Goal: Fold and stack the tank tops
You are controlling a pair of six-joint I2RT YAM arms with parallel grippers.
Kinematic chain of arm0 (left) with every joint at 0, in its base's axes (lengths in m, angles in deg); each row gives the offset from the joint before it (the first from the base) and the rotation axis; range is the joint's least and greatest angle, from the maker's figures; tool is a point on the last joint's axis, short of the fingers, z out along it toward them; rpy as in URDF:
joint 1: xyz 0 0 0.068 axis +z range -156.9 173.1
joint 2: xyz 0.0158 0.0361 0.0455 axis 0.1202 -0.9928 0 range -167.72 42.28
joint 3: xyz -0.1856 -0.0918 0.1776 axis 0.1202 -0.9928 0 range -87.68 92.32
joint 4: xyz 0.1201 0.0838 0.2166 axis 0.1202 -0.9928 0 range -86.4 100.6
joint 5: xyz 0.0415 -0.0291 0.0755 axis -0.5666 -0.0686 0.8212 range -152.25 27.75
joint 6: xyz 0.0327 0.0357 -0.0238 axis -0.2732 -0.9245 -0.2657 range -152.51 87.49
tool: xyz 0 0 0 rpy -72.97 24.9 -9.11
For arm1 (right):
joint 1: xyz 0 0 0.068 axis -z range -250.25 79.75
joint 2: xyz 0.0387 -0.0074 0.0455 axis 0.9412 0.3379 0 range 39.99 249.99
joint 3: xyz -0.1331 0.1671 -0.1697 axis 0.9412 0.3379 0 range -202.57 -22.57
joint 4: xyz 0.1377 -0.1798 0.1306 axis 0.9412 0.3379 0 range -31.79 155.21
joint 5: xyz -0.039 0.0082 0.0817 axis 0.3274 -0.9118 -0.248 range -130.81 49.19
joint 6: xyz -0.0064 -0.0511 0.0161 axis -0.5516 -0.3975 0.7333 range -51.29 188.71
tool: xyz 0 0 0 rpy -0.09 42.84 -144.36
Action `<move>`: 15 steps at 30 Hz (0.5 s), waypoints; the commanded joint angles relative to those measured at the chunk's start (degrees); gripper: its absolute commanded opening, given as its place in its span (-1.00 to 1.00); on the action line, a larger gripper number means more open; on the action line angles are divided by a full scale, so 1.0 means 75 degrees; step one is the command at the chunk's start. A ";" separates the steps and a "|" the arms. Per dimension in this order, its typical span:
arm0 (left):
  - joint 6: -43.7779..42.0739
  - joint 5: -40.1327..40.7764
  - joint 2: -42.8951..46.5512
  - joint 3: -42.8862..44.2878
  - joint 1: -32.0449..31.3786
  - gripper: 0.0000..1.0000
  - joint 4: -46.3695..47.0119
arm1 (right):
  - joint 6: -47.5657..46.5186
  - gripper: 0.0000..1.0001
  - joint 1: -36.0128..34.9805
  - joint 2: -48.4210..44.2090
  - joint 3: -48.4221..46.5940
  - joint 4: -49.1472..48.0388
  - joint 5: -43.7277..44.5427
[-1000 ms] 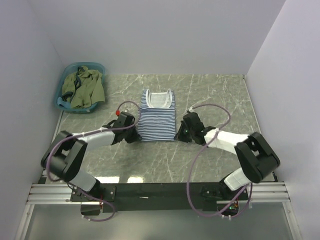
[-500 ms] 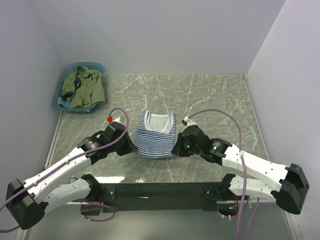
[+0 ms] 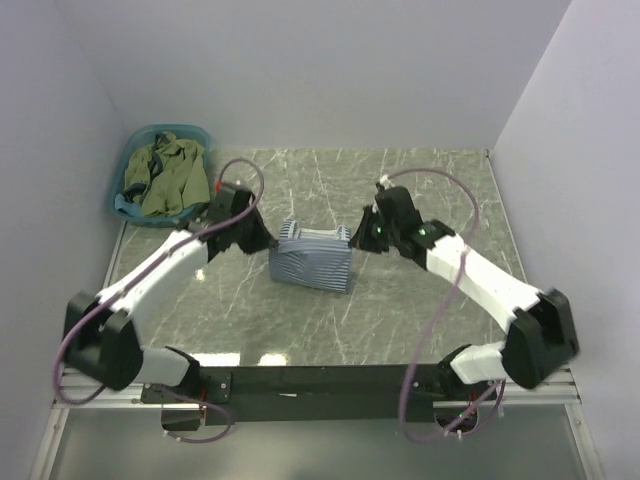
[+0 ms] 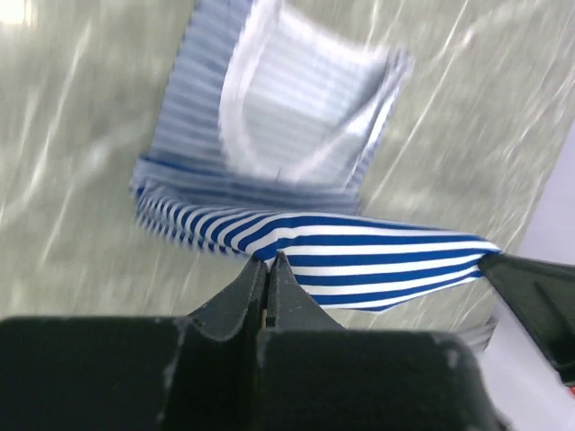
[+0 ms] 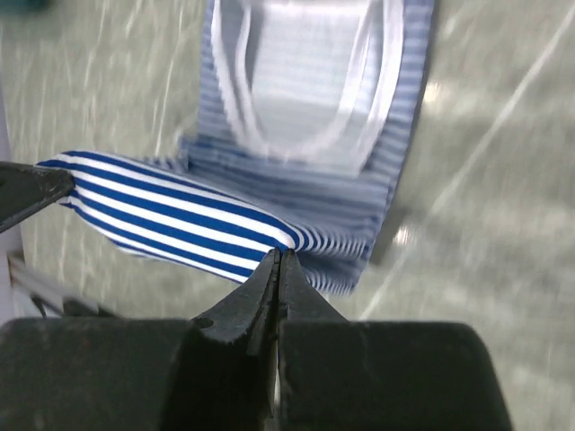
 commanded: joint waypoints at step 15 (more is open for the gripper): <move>-0.0334 -0.2347 -0.6990 0.5443 0.1866 0.00 0.3718 | -0.0655 -1.00 0.2556 0.6220 -0.4904 -0.1090 -0.1225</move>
